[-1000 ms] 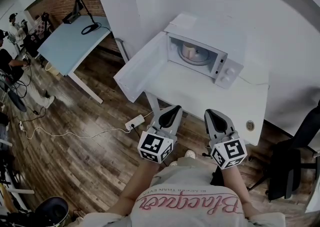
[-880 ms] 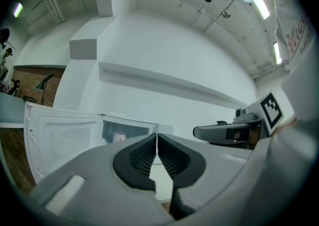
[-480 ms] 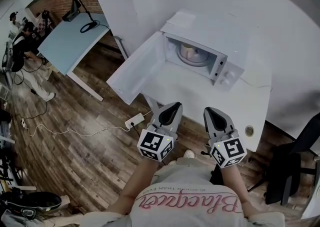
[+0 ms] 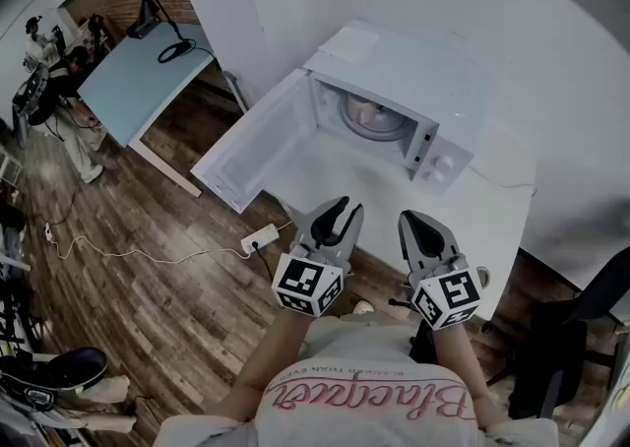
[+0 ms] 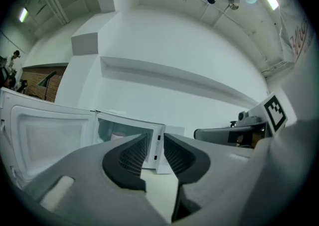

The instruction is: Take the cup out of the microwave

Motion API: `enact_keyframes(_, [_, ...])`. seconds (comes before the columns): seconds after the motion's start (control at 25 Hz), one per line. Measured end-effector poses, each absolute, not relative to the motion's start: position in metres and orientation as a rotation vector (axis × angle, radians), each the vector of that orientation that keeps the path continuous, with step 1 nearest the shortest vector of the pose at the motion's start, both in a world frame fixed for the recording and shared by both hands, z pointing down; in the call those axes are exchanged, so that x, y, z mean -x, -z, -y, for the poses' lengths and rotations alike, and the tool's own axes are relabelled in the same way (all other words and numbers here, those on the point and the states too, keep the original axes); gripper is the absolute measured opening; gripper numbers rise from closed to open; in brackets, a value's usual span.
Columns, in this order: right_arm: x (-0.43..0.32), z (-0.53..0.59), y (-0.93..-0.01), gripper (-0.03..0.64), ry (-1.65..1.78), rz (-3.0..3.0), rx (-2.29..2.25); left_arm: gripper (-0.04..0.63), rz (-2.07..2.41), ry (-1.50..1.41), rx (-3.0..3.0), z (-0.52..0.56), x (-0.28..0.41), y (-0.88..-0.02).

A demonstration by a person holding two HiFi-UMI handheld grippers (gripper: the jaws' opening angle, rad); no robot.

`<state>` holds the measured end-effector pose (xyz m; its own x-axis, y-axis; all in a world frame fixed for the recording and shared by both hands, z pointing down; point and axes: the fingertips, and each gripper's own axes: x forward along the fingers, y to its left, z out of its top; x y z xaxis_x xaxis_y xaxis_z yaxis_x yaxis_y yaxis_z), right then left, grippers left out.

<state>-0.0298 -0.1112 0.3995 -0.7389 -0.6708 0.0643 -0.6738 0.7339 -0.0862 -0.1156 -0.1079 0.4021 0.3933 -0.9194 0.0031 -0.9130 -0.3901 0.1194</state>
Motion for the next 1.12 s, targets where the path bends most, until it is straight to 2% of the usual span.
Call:
enact_keyframes(0.12, [0.025, 0.121, -0.401, 0.012, -0.173, 2.911, -1.118, 0.115, 1.672, 0.067, -2.543, 0.114, 0.108, -0.406])
enact_keyframes(1.12, [0.026, 0.151, -0.418, 0.012, -0.228, 2.882, -1.135, 0.114, 1.651, -0.025, -2.581, 0.153, 0.113, -0.418])
